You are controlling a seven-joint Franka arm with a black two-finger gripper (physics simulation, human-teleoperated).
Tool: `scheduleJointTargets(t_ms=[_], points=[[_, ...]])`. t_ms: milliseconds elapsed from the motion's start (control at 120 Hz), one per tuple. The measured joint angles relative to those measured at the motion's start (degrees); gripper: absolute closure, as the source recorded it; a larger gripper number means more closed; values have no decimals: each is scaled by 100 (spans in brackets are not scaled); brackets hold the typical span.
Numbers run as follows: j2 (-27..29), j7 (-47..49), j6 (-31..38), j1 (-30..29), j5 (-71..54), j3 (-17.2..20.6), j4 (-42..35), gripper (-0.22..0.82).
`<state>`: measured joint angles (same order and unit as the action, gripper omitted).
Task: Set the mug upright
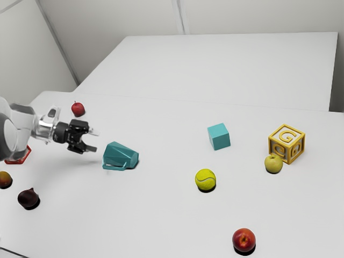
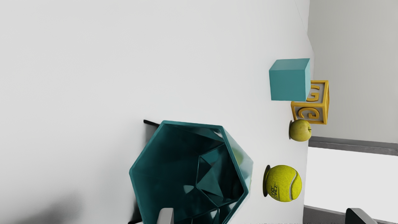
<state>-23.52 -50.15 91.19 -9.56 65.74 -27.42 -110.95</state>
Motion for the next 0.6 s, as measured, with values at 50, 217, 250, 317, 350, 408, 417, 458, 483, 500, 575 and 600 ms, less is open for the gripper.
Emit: scheduleJointTargets(t_ms=[50,217,250,317,350,408,417,458,483,500,575,600], points=[[-11,-205,-55,-1,86,0,-82,0],[-98,-777,-161,6,363,35,-212,0],[-114,-872,-170,9,415,54,-215,0],[-134,-1048,-180,14,520,106,-217,0],[-152,-1128,-183,15,560,127,-218,0],[-175,-1258,-186,17,610,153,-221,0],[-180,-1275,-186,17,616,155,-223,0],[-201,-1359,-186,17,638,166,-237,0],[-214,-1407,-184,17,648,173,-246,0],[-220,-1438,-182,19,654,177,-251,0],[-233,-1560,-167,23,672,237,-259,0],[-235,-1596,-156,24,676,260,-260,0]])
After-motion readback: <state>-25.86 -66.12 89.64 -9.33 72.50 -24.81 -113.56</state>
